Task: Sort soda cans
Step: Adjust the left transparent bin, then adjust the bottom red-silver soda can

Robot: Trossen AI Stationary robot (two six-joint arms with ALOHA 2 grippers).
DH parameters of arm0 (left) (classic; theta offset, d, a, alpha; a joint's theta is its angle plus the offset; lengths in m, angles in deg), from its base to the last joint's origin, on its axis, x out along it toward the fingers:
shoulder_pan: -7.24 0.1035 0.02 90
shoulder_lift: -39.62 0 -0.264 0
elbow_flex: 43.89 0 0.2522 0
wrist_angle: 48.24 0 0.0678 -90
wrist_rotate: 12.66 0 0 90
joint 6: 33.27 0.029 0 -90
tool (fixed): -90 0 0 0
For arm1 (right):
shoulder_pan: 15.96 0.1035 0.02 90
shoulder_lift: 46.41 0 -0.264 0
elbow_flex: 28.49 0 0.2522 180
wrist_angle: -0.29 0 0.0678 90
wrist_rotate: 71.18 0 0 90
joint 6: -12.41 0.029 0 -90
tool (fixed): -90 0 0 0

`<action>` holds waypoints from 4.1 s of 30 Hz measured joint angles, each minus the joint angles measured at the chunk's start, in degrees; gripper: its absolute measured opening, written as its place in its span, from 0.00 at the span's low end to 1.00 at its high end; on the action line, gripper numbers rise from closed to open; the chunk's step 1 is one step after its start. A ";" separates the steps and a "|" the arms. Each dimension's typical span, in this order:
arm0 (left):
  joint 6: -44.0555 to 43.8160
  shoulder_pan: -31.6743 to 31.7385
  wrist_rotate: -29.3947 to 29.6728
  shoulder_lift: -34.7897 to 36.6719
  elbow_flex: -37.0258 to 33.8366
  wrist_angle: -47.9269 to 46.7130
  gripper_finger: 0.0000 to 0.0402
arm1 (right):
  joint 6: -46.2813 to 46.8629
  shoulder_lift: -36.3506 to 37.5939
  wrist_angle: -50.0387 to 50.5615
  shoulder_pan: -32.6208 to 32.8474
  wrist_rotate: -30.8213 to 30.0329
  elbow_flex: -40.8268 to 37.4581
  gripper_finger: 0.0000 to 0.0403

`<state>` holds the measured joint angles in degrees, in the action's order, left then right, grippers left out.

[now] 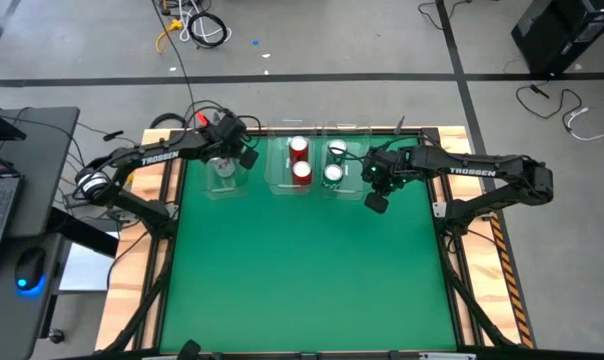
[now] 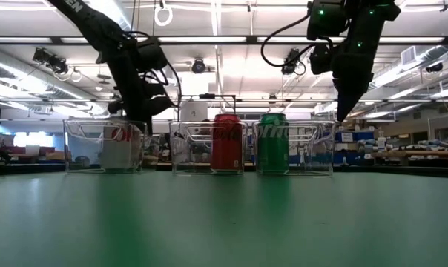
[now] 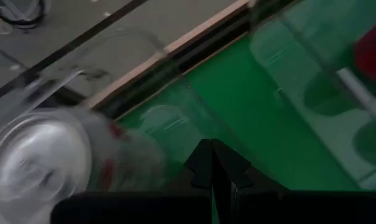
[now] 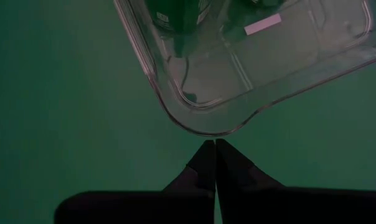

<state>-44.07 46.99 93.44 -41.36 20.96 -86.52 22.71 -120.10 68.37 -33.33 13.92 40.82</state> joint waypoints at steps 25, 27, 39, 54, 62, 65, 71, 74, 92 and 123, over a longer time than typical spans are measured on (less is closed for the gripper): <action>-2.99 10.09 11.95 7.08 12.88 -26.22 0.00 | -1.85 0.00 -0.06 -0.02 0.00 -0.04 0.00; -4.46 13.06 11.61 7.09 12.09 -29.25 0.00 | -2.25 0.00 -0.11 -0.02 0.00 -0.04 0.00; -6.86 14.22 9.96 5.21 11.55 -28.85 0.00 | -2.60 0.00 -0.50 -0.02 0.02 -0.07 0.00; -10.15 13.99 9.55 2.64 7.47 -28.07 0.00 | -2.99 0.00 -0.52 0.00 0.02 -0.07 0.00; -8.50 9.45 10.16 4.74 3.37 -27.91 0.00 | -3.48 0.00 -0.61 0.00 0.02 -0.07 0.00; -13.20 8.26 13.37 5.55 3.11 -33.92 0.00 | -3.61 0.00 -0.57 0.00 0.04 -0.07 0.00; -14.75 3.12 13.43 6.84 2.95 -35.03 0.00 | -4.20 0.00 -0.61 0.00 0.04 -0.07 0.00; -14.92 0.54 12.75 8.11 2.95 -33.84 0.00 | -4.31 0.00 -0.68 0.00 0.04 -0.07 0.00; -14.66 -9.44 2.37 10.83 2.99 -18.79 0.00 | -4.96 0.00 -0.69 0.00 0.04 -0.07 0.00; -0.80 -7.02 2.33 7.44 2.99 -7.41 0.16 | -5.40 0.00 -1.77 0.07 0.50 -0.07 0.00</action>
<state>-44.87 39.97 95.77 -33.92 23.96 -93.93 17.32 -120.10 66.60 -33.26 14.42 40.76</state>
